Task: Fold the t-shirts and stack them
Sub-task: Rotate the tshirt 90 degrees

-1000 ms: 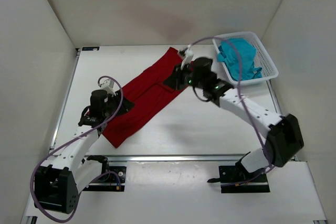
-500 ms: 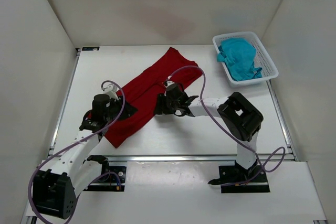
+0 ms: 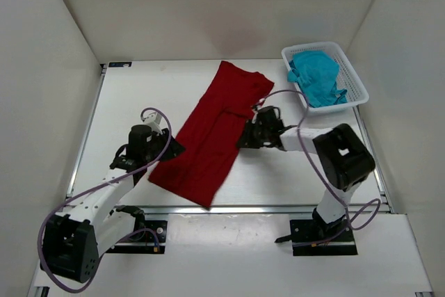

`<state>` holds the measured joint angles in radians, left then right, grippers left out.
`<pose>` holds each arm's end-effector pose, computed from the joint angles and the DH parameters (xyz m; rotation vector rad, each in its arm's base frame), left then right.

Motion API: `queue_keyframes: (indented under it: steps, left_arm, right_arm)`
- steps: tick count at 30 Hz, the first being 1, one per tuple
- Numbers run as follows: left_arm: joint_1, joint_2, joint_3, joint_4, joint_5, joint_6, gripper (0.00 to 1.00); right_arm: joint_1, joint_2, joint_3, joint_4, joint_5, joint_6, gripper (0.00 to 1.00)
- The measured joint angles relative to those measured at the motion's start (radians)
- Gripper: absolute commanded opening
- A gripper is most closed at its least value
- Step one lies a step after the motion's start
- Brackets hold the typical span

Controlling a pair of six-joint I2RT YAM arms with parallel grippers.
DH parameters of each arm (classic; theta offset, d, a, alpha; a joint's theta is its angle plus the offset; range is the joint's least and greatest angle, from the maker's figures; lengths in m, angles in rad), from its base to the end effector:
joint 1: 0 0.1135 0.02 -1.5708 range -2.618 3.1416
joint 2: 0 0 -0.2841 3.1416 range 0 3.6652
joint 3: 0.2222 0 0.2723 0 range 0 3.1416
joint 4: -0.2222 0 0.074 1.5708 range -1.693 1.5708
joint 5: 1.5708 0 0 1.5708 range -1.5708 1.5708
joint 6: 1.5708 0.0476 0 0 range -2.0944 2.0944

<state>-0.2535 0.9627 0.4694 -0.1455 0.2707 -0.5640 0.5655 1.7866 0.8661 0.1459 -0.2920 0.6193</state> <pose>0.2062 -0.0666 0.2023 -0.1984 2.2780 -0.7411 0.3092 0.2124 0.1323 -0.0870 2.4949 0.8890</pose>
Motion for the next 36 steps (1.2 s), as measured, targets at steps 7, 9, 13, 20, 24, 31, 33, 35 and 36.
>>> queue_keyframes:
  steps: [7,9,13,20,24,31,33,35,36]
  left_arm:
    - [-0.047,0.045,-0.033,0.015,-0.034,0.022,0.42]
    - [-0.047,0.042,-0.050,0.014,-0.052,0.031,0.42]
    - [-0.048,0.033,-0.082,0.007,-0.076,0.049,0.42]
    - [-0.041,-0.013,-0.181,-0.004,-0.092,0.068,0.38]
    - [-0.042,-0.074,-0.213,-0.022,-0.106,0.066,0.36]
    - [-0.056,-0.048,-0.212,0.008,-0.055,0.067,0.37]
    - [-0.092,-0.034,-0.212,0.017,-0.022,0.066,0.46]
    - [-0.138,-0.032,-0.211,0.024,-0.003,0.064,0.47]
    - [-0.158,-0.029,-0.206,0.021,-0.001,0.063,0.44]
  right_arm:
    - [-0.229,-0.150,-0.016,-0.129,-0.106,-0.128,0.60]
    - [-0.263,-0.167,0.010,-0.144,-0.108,-0.142,0.63]
    - [-0.330,-0.075,0.146,-0.151,-0.107,-0.152,0.65]
    - [-0.391,0.195,0.352,-0.134,-0.084,-0.126,0.50]
    - [-0.380,0.295,0.463,-0.147,-0.071,-0.112,0.29]
    - [-0.320,0.516,0.832,-0.304,-0.078,-0.161,0.37]
    - [-0.306,0.503,0.838,-0.328,-0.061,-0.186,0.54]
    - [-0.292,0.429,0.754,-0.325,-0.054,-0.205,0.62]
    - [-0.290,0.376,0.696,-0.326,-0.056,-0.209,0.65]
